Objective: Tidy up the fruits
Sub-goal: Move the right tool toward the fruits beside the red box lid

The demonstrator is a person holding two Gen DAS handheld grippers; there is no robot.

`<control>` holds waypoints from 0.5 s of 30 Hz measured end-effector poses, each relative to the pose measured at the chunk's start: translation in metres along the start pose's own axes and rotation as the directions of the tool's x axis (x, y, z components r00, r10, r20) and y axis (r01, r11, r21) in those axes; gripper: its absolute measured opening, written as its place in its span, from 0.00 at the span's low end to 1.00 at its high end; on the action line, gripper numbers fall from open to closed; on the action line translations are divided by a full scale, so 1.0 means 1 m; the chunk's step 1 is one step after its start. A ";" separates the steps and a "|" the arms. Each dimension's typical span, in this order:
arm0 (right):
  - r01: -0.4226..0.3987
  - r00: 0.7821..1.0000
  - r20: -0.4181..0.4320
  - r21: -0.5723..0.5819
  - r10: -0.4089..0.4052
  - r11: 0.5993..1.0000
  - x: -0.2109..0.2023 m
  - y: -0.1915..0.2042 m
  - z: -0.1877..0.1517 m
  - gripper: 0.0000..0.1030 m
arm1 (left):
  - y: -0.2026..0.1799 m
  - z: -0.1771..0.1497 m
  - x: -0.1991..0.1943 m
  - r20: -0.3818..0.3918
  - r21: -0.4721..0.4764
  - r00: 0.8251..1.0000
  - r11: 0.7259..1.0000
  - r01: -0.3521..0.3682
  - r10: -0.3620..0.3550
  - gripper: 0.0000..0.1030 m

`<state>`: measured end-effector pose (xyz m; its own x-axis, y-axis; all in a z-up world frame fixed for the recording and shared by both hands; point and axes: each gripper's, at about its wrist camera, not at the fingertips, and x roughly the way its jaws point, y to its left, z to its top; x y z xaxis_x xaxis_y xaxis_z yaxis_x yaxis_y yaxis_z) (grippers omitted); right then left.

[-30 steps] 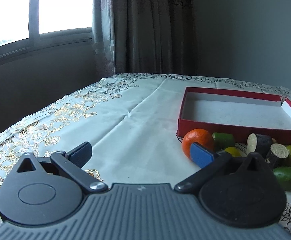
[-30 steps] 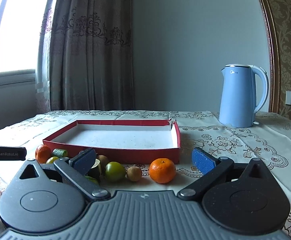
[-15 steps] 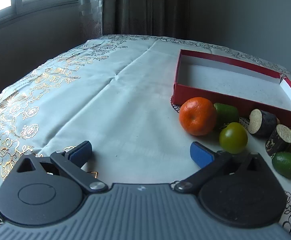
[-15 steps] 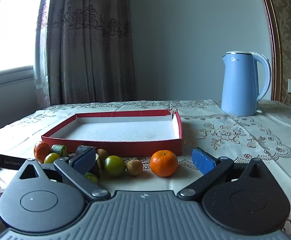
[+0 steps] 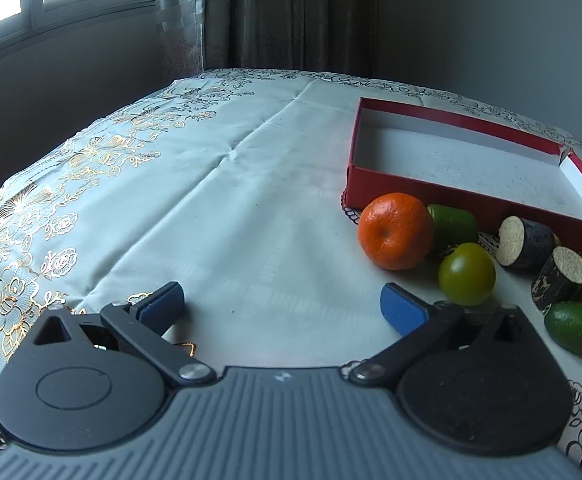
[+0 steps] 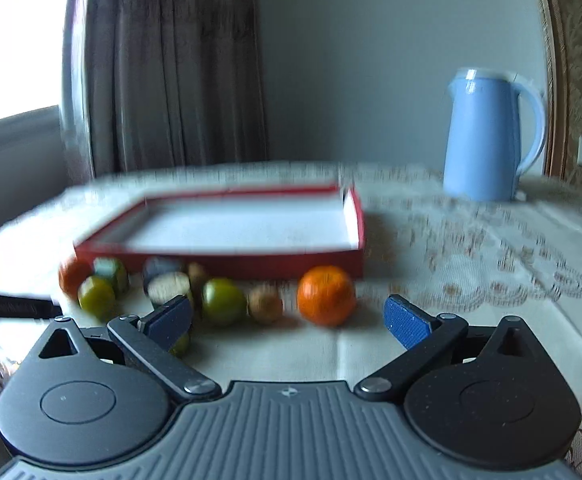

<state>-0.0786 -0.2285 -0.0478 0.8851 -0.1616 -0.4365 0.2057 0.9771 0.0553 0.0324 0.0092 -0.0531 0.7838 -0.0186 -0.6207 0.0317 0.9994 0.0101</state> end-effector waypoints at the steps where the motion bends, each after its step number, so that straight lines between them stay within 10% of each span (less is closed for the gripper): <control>1: -0.002 0.999 -0.039 -0.002 0.002 1.000 0.005 0.000 0.000 1.00 | 0.000 0.000 0.000 0.000 0.000 1.000 1.000 0.000 0.000 1.00; 15: -0.003 0.974 -0.227 0.000 0.003 1.000 0.027 -0.001 -0.005 1.00 | 0.000 0.001 0.001 -0.002 -0.001 1.000 1.000 0.001 -0.001 1.00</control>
<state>-0.0565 -0.2330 -0.0644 0.7679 -0.1232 -0.6286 0.2032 0.9775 0.0567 0.0336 0.0087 -0.0524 0.7826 -0.0195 -0.6223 0.0319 0.9995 0.0088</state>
